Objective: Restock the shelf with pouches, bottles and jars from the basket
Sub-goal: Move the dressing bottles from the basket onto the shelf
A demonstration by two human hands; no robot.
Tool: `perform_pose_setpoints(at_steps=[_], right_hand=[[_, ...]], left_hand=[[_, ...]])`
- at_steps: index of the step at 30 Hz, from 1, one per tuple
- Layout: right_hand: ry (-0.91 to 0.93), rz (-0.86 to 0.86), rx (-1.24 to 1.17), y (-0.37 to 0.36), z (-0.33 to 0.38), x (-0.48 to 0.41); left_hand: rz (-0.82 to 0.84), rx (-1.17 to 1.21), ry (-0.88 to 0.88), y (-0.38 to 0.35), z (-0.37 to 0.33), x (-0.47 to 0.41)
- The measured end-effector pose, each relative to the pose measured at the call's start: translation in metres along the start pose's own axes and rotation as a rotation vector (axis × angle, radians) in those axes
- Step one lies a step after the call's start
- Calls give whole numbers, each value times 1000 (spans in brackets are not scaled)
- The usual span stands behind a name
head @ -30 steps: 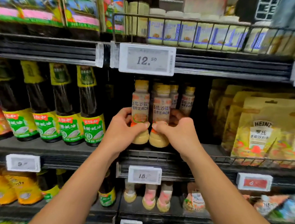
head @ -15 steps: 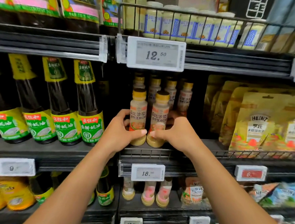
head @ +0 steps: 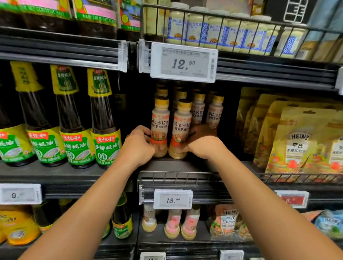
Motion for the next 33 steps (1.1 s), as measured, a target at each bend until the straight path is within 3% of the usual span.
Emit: perform_pose_setpoints(at_steps=[13, 27, 33], right_hand=[[25, -138, -60, -4, -10, -43], [61, -145, -153, -9, -21, -48], [136, -232, -330, -1, -20, -21]], left_hand=[[-45, -33, 40, -7, -4, -30], [-29, -79, 57, -10, -5, -31], [-1, -95, -107, -6, -10, -1]])
Point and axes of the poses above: each hand's wrist, its own x-axis away from the middle knuckle, its own y-axis out of the back of the hand, z = x × y, the point moved 2 cm from there along -x, towards the middle knuckle, and after that the axes turned 13 degrees about z, right-handed, at the moved point
